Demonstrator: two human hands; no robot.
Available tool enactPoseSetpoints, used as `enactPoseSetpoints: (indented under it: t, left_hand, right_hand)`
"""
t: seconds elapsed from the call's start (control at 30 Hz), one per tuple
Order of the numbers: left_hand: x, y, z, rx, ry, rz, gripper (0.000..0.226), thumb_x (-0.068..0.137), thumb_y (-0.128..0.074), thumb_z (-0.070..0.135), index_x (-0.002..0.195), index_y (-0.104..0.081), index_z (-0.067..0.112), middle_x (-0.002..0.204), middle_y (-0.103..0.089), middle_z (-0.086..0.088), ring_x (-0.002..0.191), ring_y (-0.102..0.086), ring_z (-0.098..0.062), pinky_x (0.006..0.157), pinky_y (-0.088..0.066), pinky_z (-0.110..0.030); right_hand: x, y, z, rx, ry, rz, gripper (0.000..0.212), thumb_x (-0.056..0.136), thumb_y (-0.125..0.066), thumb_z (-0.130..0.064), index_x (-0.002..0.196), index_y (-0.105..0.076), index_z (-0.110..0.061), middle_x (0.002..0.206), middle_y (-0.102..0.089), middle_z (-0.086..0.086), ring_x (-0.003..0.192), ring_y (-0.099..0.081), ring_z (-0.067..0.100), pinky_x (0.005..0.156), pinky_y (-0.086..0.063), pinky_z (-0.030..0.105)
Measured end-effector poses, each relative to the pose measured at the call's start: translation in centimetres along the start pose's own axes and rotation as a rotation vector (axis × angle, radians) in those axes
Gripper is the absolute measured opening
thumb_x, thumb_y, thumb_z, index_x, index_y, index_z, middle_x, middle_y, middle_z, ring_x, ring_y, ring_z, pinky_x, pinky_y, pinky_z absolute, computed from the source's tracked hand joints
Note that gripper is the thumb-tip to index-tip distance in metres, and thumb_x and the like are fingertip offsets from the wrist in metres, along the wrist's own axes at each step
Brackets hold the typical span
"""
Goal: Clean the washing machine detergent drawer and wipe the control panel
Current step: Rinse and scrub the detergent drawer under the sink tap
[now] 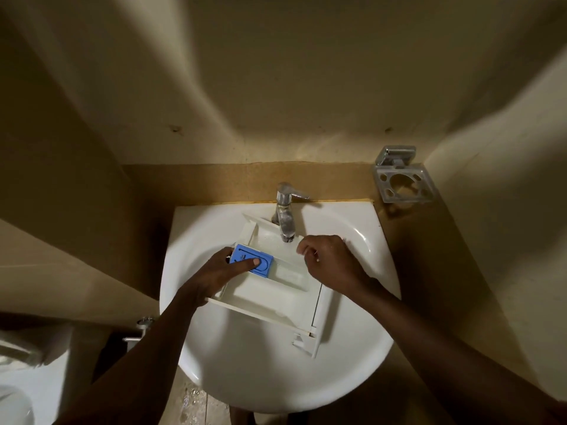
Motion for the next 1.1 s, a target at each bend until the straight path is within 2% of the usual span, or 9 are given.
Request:
enactPoseSetpoints:
  t: [0.13,0.27,0.37,0.43,0.57,0.63,0.73,0.93,1.1]
  left_hand:
    - [0.5,0.3,0.2,0.019,0.015,0.013,0.074,0.057,-0.08,0.064,0.116,-0.066,0.022,0.108,-0.075,0.0,0.099,-0.071,-0.021,0.08,-0.054,-0.03]
    - [0.7,0.6,0.1,0.019,0.013,0.026,0.055,0.073,-0.081,0.049,0.116,-0.064,0.019,0.109,-0.073,-0.002,0.1,-0.069,-0.022,0.078,-0.052,-0.029]
    - [0.5,1.3,-0.2,0.009,0.003,0.033,0.048,0.076,-0.08,0.046,0.115,-0.066,0.02,0.107,-0.075,0.0,0.1,-0.07,-0.022,0.079,-0.053,-0.029]
    - [0.4,1.2,-0.1,0.014,0.003,0.022,0.043,0.079,-0.078,0.045,0.114,-0.068,0.023,0.106,-0.076,0.002,0.098,-0.071,-0.02,0.078,-0.053,-0.027]
    - [0.7,0.6,1.0,0.065,0.005,0.026,0.037,0.084,-0.074,0.042,0.115,-0.066,0.024,0.106,-0.075,0.004,0.096,-0.07,-0.017,0.07,-0.05,-0.022]
    - [1.1,0.4,1.1,0.101,0.025,0.03,0.043,0.082,-0.074,0.047,0.117,-0.063,0.024,0.108,-0.072,0.003,0.096,-0.067,-0.016,0.069,-0.049,-0.023]
    - [1.5,0.5,0.9,0.159,0.054,0.053,0.054,0.079,-0.073,0.054,0.122,-0.059,0.023,0.114,-0.067,0.001,0.099,-0.063,-0.017,0.071,-0.046,-0.024]
    - [1.3,0.8,0.6,0.174,0.056,0.036,0.081,0.056,-0.075,0.073,0.12,-0.062,0.025,0.113,-0.071,0.003,0.1,-0.067,-0.018,0.082,-0.054,-0.03]
    - [0.4,1.0,0.5,0.134,0.076,0.078,0.048,0.08,-0.074,0.05,0.117,-0.06,0.023,0.11,-0.068,0.001,0.095,-0.064,-0.016,0.069,-0.048,-0.024]
  right_hand:
    - [0.7,-3.2,1.4,-0.13,-0.356,-0.353,0.053,0.085,-0.045,-0.007,0.133,-0.055,-0.027,0.134,-0.054,0.006,0.122,-0.053,0.026,0.102,-0.045,0.034]
    - [1.1,-3.4,-0.1,-0.009,-0.371,-0.427,0.055,0.091,-0.043,-0.011,0.142,-0.045,-0.03,0.143,-0.048,0.004,0.127,-0.048,0.024,0.093,-0.04,0.023]
    - [-0.9,-4.0,-0.8,0.138,-0.247,-0.414,0.054,0.089,-0.042,-0.007,0.132,-0.057,-0.036,0.134,-0.058,-0.005,0.113,-0.06,0.016,0.083,-0.047,0.019]
    - [-2.0,-3.8,-1.2,0.099,-0.066,-0.305,0.046,0.088,-0.046,-0.004,0.119,-0.065,-0.031,0.124,-0.063,-0.009,0.112,-0.06,0.012,0.091,-0.048,0.022]
    - [-3.2,-4.2,-1.2,-0.048,0.061,-0.272,0.023,0.085,-0.05,-0.007,0.1,-0.062,-0.02,0.095,-0.058,-0.005,0.092,-0.059,0.019,0.077,-0.048,0.03]
    - [-4.0,-5.2,-1.7,-0.152,0.068,-0.301,0.021,0.09,-0.054,-0.021,0.11,-0.056,-0.021,0.103,-0.058,-0.004,0.1,-0.058,0.021,0.079,-0.048,0.033]
    - [-4.8,-6.8,-3.2,-0.277,0.068,-0.227,0.045,0.091,-0.058,-0.033,0.132,-0.043,-0.021,0.123,-0.057,0.0,0.114,-0.055,0.022,0.087,-0.05,0.036]
    - [-2.4,-8.2,-3.0,-0.384,0.021,-0.218,0.051,0.087,-0.062,-0.012,0.135,-0.046,-0.018,0.115,-0.063,0.007,0.105,-0.063,0.029,0.088,-0.049,0.037]
    - [-2.8,-6.7,-1.9,-0.343,0.063,-0.452,0.042,0.084,-0.058,-0.008,0.121,-0.058,-0.026,0.114,-0.064,0.002,0.103,-0.063,0.027,0.084,-0.052,0.035]
Point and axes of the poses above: each hand's wrist, its own x-axis towards the middle knuckle, its own y-axis out of the back of the hand, z = x × y, the point moved 7 cm from there along x, towards the middle knuckle
